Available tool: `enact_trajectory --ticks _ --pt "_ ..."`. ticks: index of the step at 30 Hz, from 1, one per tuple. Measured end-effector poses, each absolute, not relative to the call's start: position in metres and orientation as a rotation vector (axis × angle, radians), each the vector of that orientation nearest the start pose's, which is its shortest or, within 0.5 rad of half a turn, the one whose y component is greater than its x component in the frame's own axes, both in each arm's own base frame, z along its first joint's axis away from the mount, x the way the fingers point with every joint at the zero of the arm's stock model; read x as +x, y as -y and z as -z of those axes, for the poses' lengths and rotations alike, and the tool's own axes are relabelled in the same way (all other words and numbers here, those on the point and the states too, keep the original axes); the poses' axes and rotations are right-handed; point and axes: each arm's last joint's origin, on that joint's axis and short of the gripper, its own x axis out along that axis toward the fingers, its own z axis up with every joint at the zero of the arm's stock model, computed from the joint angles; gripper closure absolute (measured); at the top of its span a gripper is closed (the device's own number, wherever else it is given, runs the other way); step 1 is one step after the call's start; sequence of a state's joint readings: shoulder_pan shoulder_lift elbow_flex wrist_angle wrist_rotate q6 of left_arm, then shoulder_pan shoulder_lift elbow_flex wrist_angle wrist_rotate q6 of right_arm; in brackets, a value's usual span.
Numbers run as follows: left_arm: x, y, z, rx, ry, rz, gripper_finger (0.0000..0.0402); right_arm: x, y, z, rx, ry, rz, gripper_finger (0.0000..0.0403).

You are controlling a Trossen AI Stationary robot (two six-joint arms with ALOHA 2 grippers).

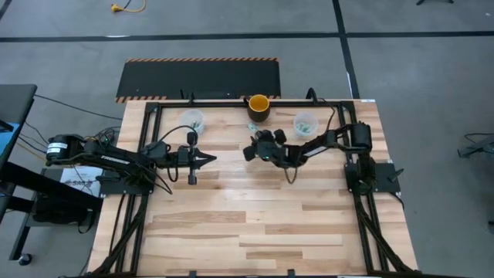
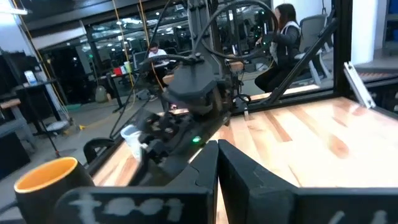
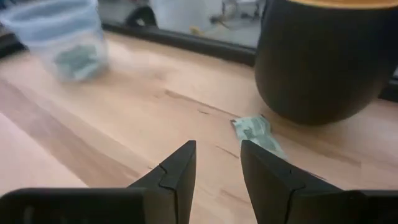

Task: Pick and place Stevia / Truvia into bins
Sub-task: Put the stevia packet into the left transparent container

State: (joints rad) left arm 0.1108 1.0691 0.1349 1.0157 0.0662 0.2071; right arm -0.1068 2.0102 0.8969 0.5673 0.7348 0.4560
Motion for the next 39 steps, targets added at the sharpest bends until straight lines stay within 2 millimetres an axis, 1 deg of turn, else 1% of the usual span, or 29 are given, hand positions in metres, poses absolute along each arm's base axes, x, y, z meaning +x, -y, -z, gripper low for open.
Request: enact_trajectory --ticks 4,7,10,15,22,29,39 --pt "0.182 -0.019 -0.181 0.141 0.077 -0.071 0.0401 0.375 0.070 -0.108 0.293 -0.438 0.954 0.0282" --pt "0.182 -0.019 -0.181 0.123 0.077 -0.079 0.0401 0.378 0.081 -0.111 0.346 -0.501 0.924 0.0282" --pt "0.182 -0.019 -0.181 0.121 0.072 -0.078 0.0401 0.378 0.094 -0.112 0.400 -0.525 0.880 0.0282" --pt "0.182 -0.019 -0.180 0.118 0.062 -0.077 0.0401 0.373 0.111 -0.111 0.390 -0.524 0.935 0.0282" --pt "0.182 -0.019 -0.180 0.109 0.063 -0.074 0.0401 0.370 0.116 -0.109 0.383 -0.539 0.962 0.0282" --pt "0.182 -0.019 -0.180 0.094 0.064 -0.073 0.0401 0.370 0.116 -0.108 0.412 -0.557 0.914 0.0282" --pt "0.182 -0.019 -0.180 0.073 0.064 -0.072 0.0401 0.367 0.122 -0.106 0.425 -0.589 0.918 0.0282"
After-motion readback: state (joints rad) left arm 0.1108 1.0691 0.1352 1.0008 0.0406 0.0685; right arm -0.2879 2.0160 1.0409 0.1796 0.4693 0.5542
